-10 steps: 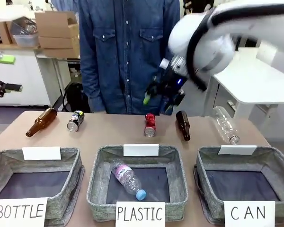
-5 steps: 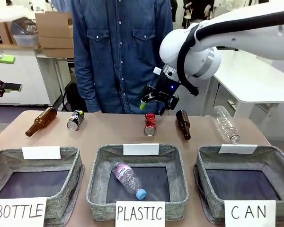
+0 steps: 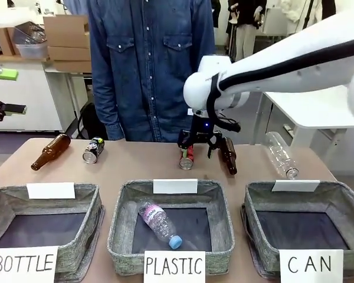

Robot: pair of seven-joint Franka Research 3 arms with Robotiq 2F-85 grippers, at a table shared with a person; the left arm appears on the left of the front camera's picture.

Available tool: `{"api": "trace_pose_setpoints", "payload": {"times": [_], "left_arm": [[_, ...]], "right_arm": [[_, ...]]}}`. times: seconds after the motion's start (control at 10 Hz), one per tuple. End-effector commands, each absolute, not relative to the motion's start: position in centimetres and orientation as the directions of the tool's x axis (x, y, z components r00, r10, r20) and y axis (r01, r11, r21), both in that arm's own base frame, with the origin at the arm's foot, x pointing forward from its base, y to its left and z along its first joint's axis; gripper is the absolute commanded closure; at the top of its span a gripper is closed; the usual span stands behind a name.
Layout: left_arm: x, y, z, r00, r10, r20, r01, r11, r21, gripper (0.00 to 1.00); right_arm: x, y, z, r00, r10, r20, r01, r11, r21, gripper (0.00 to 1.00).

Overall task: Sort the can waste into the basket.
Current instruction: Pick up the can waste from the table and place it in the right Fabric basket.

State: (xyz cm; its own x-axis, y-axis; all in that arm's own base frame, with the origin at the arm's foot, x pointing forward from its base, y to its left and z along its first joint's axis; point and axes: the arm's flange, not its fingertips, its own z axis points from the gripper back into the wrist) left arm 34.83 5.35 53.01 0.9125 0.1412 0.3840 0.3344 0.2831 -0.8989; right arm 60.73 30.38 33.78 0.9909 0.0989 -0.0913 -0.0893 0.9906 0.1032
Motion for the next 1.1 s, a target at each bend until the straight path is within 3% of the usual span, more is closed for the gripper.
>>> {"api": "trace_pose_setpoints", "payload": {"times": [0.0, 0.7, 0.8, 0.9, 1.0], "left_arm": [[34.8, 5.3, 53.2, 0.903, 0.144, 0.404, 0.358, 0.265, -0.895, 0.0], [34.8, 5.3, 53.2, 0.903, 0.144, 0.404, 0.358, 0.265, -0.895, 0.0], [34.8, 5.3, 53.2, 0.903, 0.144, 0.404, 0.358, 0.265, -0.895, 0.0], [34.8, 5.3, 53.2, 0.903, 0.144, 0.404, 0.358, 0.265, -0.895, 0.0], [34.8, 5.3, 53.2, 0.903, 0.144, 0.404, 0.358, 0.265, -0.895, 0.0]], "right_arm": [[63.2, 32.6, 34.0, 0.987, 0.099, -0.128, -0.085, 0.99, 0.112, 0.0], [63.9, 34.4, 30.9, 0.992, 0.024, -0.128, -0.013, 0.996, 0.092, 0.0], [63.8, 34.4, 31.0, 0.993, 0.002, -0.122, 0.008, 0.997, 0.08, 0.58], [63.8, 34.4, 31.0, 0.993, -0.003, -0.121, 0.013, 0.997, 0.08, 0.58], [63.8, 34.4, 30.8, 0.995, -0.03, -0.097, 0.037, 0.997, 0.069, 1.0]]}}
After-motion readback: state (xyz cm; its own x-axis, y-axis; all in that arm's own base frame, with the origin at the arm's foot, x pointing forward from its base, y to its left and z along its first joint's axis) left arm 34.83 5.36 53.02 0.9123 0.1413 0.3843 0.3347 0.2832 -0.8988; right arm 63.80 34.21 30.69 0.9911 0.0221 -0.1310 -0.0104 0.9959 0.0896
